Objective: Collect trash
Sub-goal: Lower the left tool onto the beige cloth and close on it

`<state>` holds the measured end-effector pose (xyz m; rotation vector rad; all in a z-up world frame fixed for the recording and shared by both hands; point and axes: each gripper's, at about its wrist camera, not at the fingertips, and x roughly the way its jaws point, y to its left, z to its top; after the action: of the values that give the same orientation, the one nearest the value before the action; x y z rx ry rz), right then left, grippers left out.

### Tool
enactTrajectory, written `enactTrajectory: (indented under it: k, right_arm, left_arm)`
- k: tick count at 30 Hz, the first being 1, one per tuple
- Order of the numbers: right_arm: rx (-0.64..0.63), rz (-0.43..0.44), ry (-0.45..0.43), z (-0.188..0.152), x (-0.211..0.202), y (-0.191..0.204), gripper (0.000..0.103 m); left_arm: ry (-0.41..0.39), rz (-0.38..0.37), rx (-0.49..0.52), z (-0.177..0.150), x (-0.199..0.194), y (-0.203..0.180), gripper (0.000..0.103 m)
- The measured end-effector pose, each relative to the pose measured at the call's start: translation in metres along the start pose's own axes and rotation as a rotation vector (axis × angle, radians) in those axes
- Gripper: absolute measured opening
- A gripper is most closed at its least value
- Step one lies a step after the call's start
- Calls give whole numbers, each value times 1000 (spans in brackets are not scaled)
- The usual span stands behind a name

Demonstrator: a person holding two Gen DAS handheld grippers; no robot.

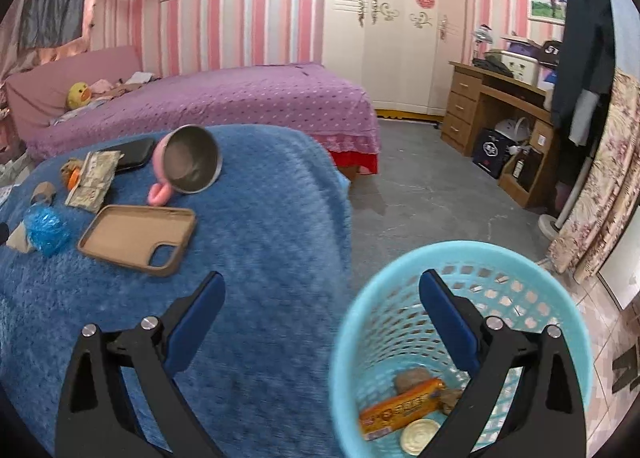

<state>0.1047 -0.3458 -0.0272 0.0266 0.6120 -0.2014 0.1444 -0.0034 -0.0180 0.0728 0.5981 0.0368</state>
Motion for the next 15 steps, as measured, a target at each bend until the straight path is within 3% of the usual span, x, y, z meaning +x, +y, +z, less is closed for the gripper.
enactTrajectory:
  k: [10, 15]
  right_arm:
    - [-65, 27, 22, -2, 4, 36, 95]
    - [-65, 27, 38, -1, 8, 46, 95]
  left_arm:
    - [86, 63, -97, -13, 28, 69, 95]
    - [129, -13, -138, -5, 49, 72, 89]
